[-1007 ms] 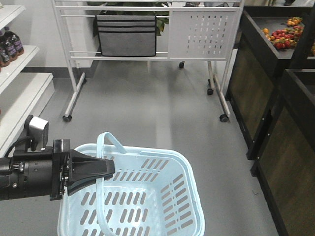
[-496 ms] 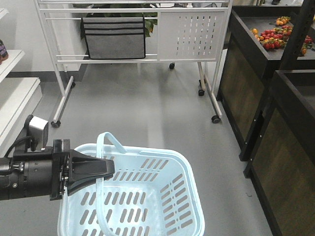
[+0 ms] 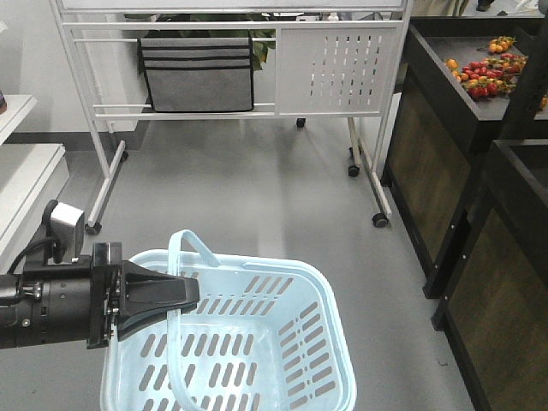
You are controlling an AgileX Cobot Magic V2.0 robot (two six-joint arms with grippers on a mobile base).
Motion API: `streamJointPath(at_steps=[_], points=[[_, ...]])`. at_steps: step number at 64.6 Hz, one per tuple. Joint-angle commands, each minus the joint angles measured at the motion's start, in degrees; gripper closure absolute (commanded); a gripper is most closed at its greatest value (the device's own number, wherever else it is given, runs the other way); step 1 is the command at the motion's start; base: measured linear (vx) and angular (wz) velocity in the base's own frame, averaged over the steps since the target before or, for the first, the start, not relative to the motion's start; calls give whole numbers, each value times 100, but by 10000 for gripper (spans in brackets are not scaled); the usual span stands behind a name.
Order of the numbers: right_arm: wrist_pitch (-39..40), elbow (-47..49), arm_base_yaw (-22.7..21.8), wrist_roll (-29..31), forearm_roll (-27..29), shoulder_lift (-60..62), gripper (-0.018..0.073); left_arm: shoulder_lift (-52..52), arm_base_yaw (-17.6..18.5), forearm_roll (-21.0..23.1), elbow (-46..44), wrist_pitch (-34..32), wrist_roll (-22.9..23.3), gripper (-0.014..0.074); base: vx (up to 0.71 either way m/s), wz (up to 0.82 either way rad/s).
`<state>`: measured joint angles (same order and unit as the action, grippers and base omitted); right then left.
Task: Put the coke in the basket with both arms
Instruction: 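Turn the base away from the shelf, holding the basket in the left gripper, then drive the base toward the shelf with the red Coca-Cola bottle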
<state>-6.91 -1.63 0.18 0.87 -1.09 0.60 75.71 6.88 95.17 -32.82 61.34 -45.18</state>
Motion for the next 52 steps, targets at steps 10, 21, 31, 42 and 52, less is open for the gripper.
streamJointPath(at_steps=[10,21,31,42,52], points=[[445,-45,-6,12,-24,75,569,-157,3,663,-124,399,-35,603,18,4],[445,-45,-6,12,-24,75,569,-157,3,663,-124,399,-35,603,17,4],[445,-45,-6,12,-24,75,569,-157,3,663,-124,399,-35,603,16,4],[445,-45,-6,12,-24,75,569,-157,3,663,-124,399,-35,603,15,3],[445,-45,-6,12,-24,75,569,-157,3,663,-124,399,-35,603,15,0]])
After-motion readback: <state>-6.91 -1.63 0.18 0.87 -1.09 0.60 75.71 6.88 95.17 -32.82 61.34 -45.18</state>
